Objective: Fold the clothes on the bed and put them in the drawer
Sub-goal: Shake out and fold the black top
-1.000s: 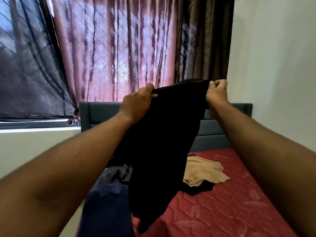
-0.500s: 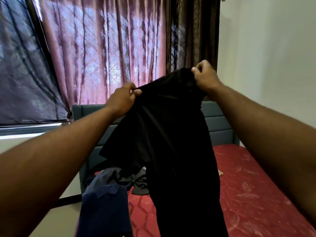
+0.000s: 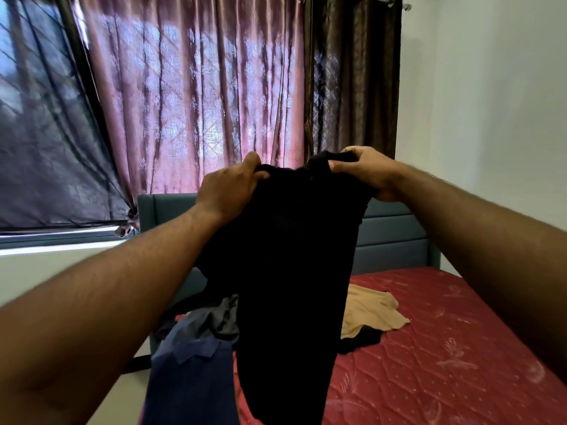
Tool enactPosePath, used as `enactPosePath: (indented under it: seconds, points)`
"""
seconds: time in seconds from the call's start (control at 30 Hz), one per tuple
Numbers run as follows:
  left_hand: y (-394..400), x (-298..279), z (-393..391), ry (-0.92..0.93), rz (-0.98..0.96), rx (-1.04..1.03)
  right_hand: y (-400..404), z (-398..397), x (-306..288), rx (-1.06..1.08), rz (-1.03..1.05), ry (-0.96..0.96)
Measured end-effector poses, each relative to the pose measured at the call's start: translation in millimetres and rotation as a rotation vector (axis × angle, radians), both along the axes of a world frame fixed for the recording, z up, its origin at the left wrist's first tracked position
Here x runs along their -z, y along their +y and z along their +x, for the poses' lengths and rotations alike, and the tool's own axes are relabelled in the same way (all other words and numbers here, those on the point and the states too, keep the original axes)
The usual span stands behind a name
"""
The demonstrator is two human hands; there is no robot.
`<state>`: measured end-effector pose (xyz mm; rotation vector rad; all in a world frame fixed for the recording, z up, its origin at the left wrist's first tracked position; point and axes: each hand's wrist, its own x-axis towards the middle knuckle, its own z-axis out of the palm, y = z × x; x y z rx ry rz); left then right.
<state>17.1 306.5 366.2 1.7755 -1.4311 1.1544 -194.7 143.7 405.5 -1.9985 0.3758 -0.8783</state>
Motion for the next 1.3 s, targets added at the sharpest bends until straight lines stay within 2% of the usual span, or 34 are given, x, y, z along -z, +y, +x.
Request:
enactPosePath:
  seconds: [0.07, 0.1, 0.23, 0.3, 0.37, 0.43, 0.5, 0.57, 0.63, 0.7, 0.77, 0.83, 0.93, 0.97, 1.03, 1.17, 1.3]
  points:
    - [3, 0, 7, -0.009, 0.034, -0.011, -2, 0, 1, 0.011, -0.075, -0.053]
    - [4, 2, 11, 0.044, 0.064, 0.01, -2, 0, 1, 0.058, -0.117, -0.114]
    - [13, 4, 20, 0.427, 0.222, 0.274, 1, 1, -1, 0.232, -0.194, -0.338]
    - [19, 2, 20, 0.619, 0.372, 0.396, 4, 3, 0, 0.265, -0.213, -0.334]
    - [26, 4, 23, 0.755, 0.532, 0.391, 6, 4, 1, 0.267, -0.204, -0.301]
    - [32, 14, 26, 0.811, 0.615, 0.36, 8, 2, 1, 0.283, -0.188, -0.286]
    - [36, 38, 28, 0.95, 0.524, 0.452, 11, 2, 1, 0.307, -0.149, -0.267]
    - [34, 76, 21, 1.202, 0.323, 0.618, 13, 7, 2, 0.344, -0.13, -0.202]
    - [27, 117, 9, 1.342, 0.116, 0.665, 11, 15, 4, 0.389, -0.135, -0.122]
    - [23, 146, -10, 1.323, 0.025, 0.62, 9, 20, 8, 0.453, -0.135, -0.068]
    - [25, 157, -25, 1.208, 0.012, 0.618, 7, 24, 11, 0.517, -0.11, -0.086]
    - [29, 162, -34, 1.022, 0.044, 0.683, 5, 26, 13, 0.554, -0.094, -0.102]
    - [30, 173, -33, 0.684, 0.095, 0.592, 6, 25, 15, 0.584, -0.085, -0.126]
    - [28, 180, -31, 0.64, 0.096, 0.572, 6, 24, 14, 0.597, -0.086, -0.132]
    - [27, 192, -27, 0.653, 0.085, 0.56, 11, 23, 12, 0.61, -0.09, -0.143]
    - [19, 206, -28, 0.853, 0.075, 0.603, 19, 28, 2, 0.62, -0.111, -0.147]
    - [4, 207, -33, 0.974, 0.141, 0.705, 26, 37, -1, 0.636, -0.14, -0.143]
